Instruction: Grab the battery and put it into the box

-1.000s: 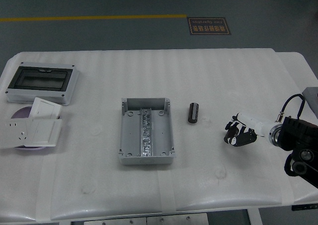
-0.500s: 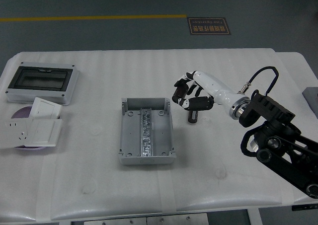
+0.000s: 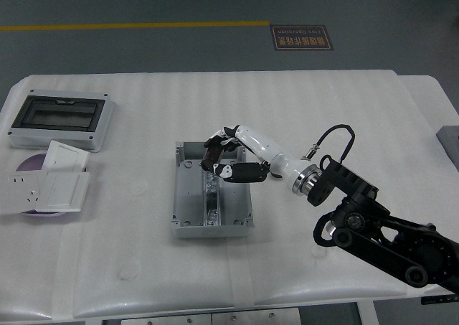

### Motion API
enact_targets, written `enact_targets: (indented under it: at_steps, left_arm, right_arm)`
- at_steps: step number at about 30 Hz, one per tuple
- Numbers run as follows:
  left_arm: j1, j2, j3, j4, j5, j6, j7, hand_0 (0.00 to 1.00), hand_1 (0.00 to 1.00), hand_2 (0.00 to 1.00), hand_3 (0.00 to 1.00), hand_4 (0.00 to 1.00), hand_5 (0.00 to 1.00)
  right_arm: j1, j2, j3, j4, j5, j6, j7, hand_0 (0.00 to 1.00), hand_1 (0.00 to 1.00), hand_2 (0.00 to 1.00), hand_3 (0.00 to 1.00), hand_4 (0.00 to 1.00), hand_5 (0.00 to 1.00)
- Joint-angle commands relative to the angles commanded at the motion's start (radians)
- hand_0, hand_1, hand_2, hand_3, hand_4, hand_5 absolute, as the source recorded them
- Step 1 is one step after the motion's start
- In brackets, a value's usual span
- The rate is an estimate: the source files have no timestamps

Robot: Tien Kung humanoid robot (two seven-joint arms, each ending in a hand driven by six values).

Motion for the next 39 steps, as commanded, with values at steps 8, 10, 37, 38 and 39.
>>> enact_targets:
  at_steps: [8,10,37,38,39]
  left_arm:
    - [-0.003,0.001,0.001,0.0,0.001,0.001,-0.001,0.638,0.574,0.544,0.607,0.373,0.002]
    - [-0.003,0.0,0.003,0.0,-0.002,0.001,-0.001,0.638,0.574,0.544,0.607,0.373,0.002]
    - [-0.008,0.0,-0.001,-0.001,0.004,-0.005,0.001,0.638,0.567,0.537,0.564,0.353,0.002]
    - [-0.008,0.0,-0.001,-0.001,0.004,-0.005,0.001,0.638,0.567,0.537,0.564,0.353,0.002]
    - [-0.008,0.0,-0.002,-0.001,0.005,-0.005,0.001,0.638,0.567,0.537,0.564,0.353,0.002]
  right_arm:
    - [0.002,-0.027,-0.047,-0.028,0.025,0.003,0.017,0.763,0.713,0.737,0.762,0.555,0.265]
    - [0.0,-0.031,-0.058,-0.037,0.026,0.005,0.018,0.763,0.713,0.737,0.762,0.555,0.265]
    - [-0.002,-0.037,-0.04,-0.059,0.006,0.017,-0.009,0.877,0.8,0.823,0.928,0.931,0.465]
    - [-0.003,-0.037,-0.039,-0.06,0.007,0.016,-0.009,0.877,0.8,0.823,0.928,0.931,0.465]
    - [-0.003,-0.038,-0.038,-0.06,0.008,0.015,-0.009,0.877,0.8,0.823,0.928,0.931,0.465]
